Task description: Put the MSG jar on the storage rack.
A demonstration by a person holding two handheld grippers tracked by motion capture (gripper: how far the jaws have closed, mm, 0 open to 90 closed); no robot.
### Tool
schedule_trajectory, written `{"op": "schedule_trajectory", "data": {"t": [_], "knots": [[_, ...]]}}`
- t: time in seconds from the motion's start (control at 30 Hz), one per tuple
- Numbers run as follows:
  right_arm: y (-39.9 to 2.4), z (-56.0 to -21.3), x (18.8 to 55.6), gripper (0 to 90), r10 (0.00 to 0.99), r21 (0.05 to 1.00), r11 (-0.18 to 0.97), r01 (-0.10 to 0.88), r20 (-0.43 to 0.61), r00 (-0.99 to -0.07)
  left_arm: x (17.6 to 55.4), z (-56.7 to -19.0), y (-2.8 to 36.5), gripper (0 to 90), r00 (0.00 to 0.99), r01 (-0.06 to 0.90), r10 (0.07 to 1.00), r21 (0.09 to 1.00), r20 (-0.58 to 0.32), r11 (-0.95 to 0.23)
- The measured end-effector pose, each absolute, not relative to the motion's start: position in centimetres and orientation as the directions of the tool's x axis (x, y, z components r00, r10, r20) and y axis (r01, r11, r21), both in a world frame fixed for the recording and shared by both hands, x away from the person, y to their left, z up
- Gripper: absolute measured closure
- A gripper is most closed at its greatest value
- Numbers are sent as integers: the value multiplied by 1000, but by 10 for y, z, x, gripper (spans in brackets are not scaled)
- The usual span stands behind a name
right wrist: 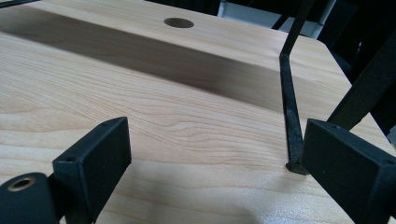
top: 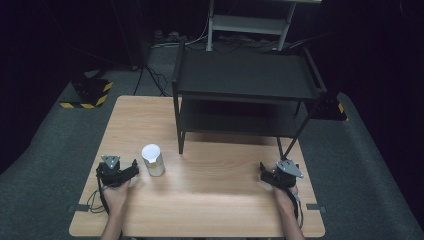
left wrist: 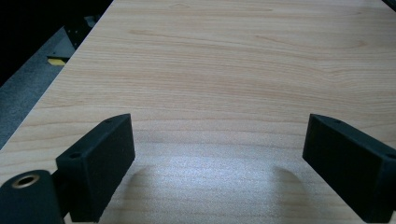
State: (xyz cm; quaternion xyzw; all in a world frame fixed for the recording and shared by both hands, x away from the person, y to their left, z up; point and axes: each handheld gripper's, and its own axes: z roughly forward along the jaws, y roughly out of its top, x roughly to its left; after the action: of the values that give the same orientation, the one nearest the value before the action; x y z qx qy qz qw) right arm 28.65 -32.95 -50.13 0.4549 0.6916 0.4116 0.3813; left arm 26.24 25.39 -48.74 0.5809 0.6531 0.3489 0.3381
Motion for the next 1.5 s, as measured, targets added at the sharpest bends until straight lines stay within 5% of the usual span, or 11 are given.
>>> {"op": "schedule_trajectory", "data": {"t": [1.5], "knots": [[-332,-501,289,83,939,916,247,317,-146,-310,265,-480,265,88,-66,564,994,819,-86,109]]}}
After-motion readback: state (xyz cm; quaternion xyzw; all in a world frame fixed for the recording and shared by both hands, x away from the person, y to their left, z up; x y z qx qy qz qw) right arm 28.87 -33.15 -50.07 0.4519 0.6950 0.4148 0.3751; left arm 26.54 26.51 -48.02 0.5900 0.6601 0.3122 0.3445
